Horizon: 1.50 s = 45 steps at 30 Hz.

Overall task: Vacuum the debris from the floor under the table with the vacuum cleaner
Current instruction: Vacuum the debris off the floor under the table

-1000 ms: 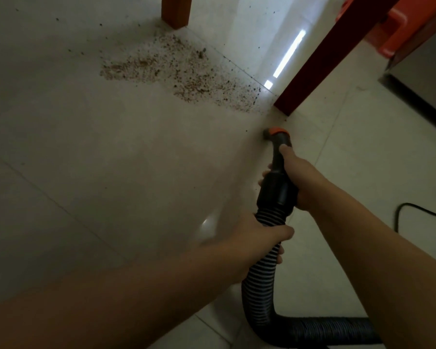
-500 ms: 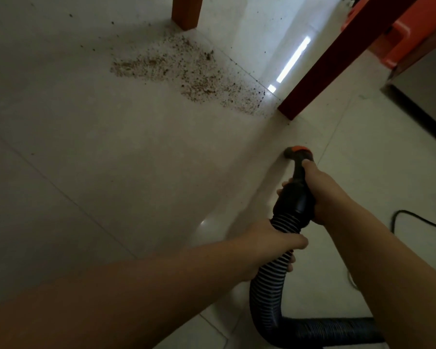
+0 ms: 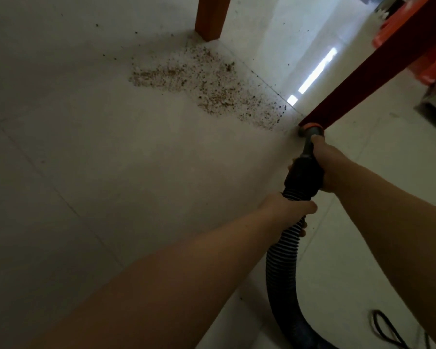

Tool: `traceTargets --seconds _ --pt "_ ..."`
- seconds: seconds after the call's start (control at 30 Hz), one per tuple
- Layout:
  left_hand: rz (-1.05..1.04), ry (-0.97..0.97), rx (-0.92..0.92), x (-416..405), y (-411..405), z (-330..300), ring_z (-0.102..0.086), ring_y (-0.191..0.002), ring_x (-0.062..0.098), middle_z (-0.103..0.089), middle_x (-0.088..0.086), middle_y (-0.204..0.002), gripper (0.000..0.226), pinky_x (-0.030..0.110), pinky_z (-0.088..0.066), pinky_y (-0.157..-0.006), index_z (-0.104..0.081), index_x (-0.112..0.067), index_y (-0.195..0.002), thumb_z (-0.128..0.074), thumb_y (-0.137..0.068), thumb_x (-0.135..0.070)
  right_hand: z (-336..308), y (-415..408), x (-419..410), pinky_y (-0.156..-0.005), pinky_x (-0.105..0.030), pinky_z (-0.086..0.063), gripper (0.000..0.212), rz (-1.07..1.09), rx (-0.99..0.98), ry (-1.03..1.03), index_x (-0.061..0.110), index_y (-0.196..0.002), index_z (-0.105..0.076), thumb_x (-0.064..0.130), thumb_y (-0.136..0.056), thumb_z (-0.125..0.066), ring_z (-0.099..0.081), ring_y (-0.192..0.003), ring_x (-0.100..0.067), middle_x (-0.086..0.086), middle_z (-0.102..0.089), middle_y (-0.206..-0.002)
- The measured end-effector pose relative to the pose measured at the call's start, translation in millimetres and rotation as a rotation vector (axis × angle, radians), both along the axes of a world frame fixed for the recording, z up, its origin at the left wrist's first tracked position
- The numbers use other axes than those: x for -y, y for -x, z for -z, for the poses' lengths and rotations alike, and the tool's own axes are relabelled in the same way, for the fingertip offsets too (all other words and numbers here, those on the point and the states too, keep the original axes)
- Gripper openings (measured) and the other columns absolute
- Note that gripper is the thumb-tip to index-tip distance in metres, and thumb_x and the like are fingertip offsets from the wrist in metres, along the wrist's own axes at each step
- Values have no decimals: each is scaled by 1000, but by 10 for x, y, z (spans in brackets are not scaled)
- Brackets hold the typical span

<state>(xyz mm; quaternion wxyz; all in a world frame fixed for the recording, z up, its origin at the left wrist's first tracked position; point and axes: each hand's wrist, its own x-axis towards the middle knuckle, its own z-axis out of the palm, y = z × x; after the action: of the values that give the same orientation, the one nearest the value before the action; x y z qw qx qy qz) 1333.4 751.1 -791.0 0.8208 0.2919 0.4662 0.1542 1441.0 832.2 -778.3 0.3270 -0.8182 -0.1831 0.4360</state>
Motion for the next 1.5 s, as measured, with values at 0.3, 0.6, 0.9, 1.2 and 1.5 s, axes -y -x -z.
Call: traceTargets --seconds 0.3,0.6,0.9,1.2,1.5 --pt "-28 51 10 157 194 -33 -54 -55 18 -55 8 -70 17 24 -52 -48 -52 -11 -81 -66 -86 -19 -75 281 56 -45 -28 -57 57 -191 -69 57 2 -130 -44 48 -96 -45 -65 -44 -20 -14 -62 -78" --pt "46 63 -15 328 313 -179 -55 -56 15 -56 7 -72 14 17 -50 -43 -54 -11 -89 -64 -88 -20 -1 276 204 -89 -49 -56 59 -191 -15 92 4 -125 -42 54 -94 -45 -67 -89 -33 -19 -65 -105" --pt "-76 95 -106 318 342 -214 -58 -57 16 -60 7 -73 14 20 -52 -45 -57 -9 -88 -65 -87 -20 -41 575 59 -91 -50 -55 46 -473 -78 113 3 -108 -48 47 -97 -42 -68 -97 -37 -20 -63 -97" --pt "-216 204 -126 175 26 -407 -56 -54 16 -58 7 -68 16 24 -52 -48 -55 -9 -80 -65 -87 -19 -256 443 -61 -94 -50 -53 40 -570 -21 108 6 -102 -34 46 -99 -38 -65 -99 -38 -23 -63 -106" --pt "-261 201 -109 80 606 -293 -58 -51 16 -60 8 -66 15 19 -51 -42 -56 -8 -79 -66 -86 -17 -169 1089 -180 -92 -56 -52 42 -686 20 63 13 -71 -34 44 -99 -38 -64 -103 -44 -29 -62 -114"
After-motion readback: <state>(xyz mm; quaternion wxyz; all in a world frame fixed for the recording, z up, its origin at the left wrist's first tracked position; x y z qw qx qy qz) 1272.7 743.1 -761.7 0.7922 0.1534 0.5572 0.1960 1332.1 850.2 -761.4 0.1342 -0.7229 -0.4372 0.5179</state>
